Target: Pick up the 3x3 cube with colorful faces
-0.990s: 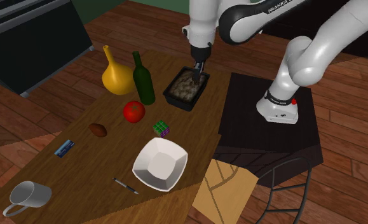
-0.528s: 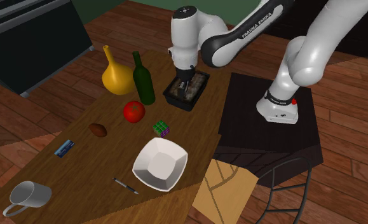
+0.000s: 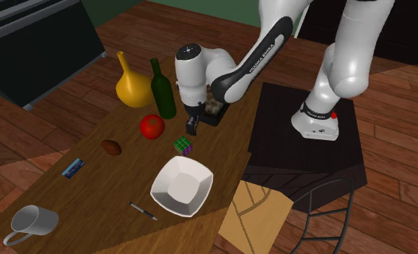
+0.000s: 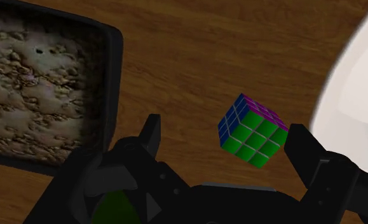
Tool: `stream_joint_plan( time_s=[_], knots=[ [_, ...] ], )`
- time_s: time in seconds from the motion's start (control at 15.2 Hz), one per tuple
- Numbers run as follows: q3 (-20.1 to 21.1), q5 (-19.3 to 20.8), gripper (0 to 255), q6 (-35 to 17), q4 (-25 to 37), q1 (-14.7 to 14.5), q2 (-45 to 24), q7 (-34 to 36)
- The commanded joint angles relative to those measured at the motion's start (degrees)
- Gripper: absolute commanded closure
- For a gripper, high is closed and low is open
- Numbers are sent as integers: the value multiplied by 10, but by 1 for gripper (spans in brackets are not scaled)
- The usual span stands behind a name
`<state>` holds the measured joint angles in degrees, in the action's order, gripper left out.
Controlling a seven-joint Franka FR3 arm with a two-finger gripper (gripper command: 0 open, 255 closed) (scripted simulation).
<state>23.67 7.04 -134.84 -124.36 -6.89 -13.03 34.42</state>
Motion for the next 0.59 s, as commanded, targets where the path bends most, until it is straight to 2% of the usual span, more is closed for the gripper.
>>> stream_joint_plan(
  time_s=[0.0,0.33,0.53],
  knots=[
    [-5,27,0,-6,39,-17,-50,29],
    [-28,73,0,-15,134,-61,-162,75],
    [-34,81,0,-31,134,-65,-179,80]
  ],
)
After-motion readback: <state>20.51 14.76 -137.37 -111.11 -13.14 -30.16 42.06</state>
